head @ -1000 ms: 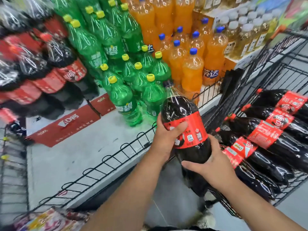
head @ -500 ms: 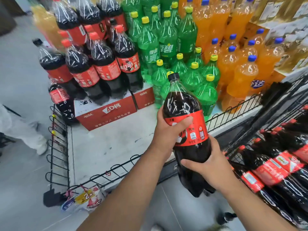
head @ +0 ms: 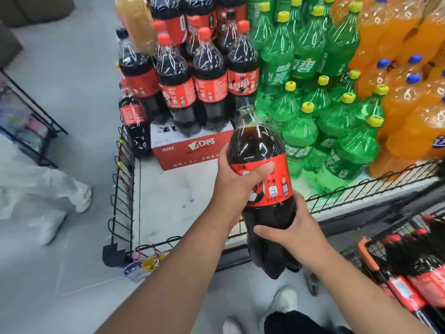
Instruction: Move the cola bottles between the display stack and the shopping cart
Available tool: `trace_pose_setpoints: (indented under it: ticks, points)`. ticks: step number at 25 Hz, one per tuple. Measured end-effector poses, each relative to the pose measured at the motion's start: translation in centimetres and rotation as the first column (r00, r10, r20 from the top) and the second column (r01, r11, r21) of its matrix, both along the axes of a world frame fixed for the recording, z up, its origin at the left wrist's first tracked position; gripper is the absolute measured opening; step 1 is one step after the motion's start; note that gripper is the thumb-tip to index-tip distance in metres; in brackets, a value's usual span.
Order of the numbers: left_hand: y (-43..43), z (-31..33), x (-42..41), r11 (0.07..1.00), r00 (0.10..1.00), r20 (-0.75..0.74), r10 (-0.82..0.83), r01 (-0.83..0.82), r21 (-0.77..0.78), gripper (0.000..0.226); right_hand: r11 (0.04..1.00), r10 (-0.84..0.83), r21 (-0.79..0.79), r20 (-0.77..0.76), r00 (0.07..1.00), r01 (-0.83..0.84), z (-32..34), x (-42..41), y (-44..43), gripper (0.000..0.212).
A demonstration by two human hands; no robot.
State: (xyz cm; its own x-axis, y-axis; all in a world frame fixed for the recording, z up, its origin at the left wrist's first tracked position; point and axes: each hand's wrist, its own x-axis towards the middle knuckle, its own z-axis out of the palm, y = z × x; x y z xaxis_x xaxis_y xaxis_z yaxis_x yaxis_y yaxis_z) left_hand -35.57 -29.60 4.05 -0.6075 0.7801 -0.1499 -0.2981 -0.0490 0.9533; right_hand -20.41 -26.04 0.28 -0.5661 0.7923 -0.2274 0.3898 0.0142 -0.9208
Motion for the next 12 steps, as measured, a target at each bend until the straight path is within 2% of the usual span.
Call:
trace_pose_setpoints:
  ticks: [4,12]
  points:
    - [0.9,0.3,-2.3,0.994,0.995,-0.021,0.099,-0.100,-0.053,0.086,0.992,0.112,-0.050,-0.015,0.994,-0.113,0.1,-2.8,2.5,0.107]
    - [4.0,1.4,-7.6,0.948,0.957,-0.113,0.268,-0.283,-0.147,0.085,0.929,0.352,-0.111,-0.039,0.935,-0.354,0.0,-9.4,8.9,0.110]
